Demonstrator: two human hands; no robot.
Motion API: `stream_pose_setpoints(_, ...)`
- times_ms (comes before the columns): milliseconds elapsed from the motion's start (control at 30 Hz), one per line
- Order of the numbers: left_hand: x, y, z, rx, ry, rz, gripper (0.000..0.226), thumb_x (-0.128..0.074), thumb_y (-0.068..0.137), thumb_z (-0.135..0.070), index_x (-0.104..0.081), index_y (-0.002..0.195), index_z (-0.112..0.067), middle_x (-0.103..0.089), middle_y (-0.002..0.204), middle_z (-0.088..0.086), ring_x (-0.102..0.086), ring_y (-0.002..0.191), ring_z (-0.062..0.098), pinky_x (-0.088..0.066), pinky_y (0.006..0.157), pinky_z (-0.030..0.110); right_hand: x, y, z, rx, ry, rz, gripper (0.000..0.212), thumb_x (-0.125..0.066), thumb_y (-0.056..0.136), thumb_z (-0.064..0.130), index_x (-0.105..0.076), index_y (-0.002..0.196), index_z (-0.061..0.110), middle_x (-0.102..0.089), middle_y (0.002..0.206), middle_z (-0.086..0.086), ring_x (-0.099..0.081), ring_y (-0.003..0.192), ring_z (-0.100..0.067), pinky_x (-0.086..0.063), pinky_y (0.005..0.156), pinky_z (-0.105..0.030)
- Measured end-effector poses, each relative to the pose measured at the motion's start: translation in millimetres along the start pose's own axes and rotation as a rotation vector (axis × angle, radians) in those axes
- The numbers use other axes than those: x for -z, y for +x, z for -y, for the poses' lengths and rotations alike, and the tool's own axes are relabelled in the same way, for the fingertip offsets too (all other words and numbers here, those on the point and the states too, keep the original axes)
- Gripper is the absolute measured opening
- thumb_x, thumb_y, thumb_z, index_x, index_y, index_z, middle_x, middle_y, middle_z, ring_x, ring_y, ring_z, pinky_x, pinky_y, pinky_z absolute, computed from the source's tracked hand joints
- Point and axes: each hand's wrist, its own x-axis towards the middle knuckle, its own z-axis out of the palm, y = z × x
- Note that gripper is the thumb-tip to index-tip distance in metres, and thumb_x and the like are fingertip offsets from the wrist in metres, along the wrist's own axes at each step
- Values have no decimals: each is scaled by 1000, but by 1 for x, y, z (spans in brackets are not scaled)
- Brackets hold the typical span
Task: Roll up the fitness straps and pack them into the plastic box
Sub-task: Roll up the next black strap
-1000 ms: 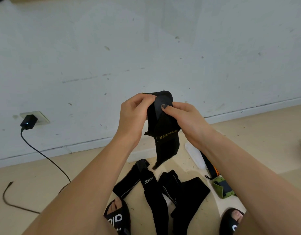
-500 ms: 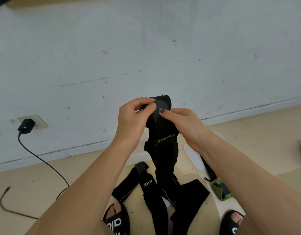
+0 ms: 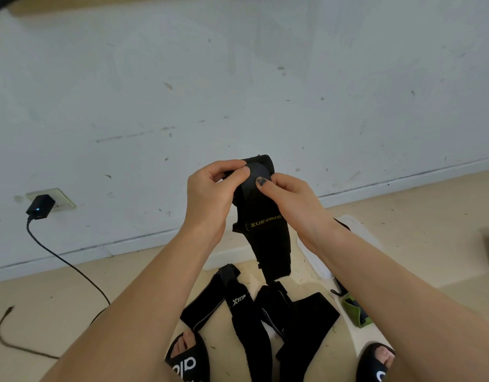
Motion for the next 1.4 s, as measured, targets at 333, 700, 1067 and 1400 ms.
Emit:
stream_pose_setpoints(333, -1, 4, -3, 43, -61, -42, 12, -79, 85, -6, -80, 94, -14, -78, 96, 6, -74, 101, 25, -59, 97, 46, 6, 9, -4, 8, -145, -31, 49, -60, 101, 44, -60, 96, -5, -57, 82, -4, -55, 77, -15, -44, 77, -31)
stream_pose_setpoints(700, -8, 0, 4, -55, 17, -52, 5, -69, 96, -20, -67, 100, -22, -69, 94, 0, -68, 90, 17, -58, 82, 35, -7, 8, 3, 123, -5, -12, 39, -53, 108, 30, -70, 97, -4, -73, 94, -23, -68, 82, -20, -53, 77, -36)
stream_pose_setpoints(1067, -13, -10, -2, 28, 64, 75, 23, -57, 102, -39, -53, 121, -26, -70, 101, -5, -70, 88, 7, -56, 71, 22, -11, 9, 6, -8, 203, -123, 31, -55, 106, 28, -74, 99, 5, -76, 97, -18, -75, 88, -30, -60, 84, -46)
stream_pose_setpoints(1400, -12, -15, 17, 19, 358, 472, 20, -50, 107, -34, -57, 126, -35, -69, 113, -16, -65, 99, -9, -51, 77, 8, 8, 26, 10, -93, 389, -251, 42, -49, 108, 42, -73, 112, 8, -78, 104, -12, -76, 92, -20, -62, 82, -38)
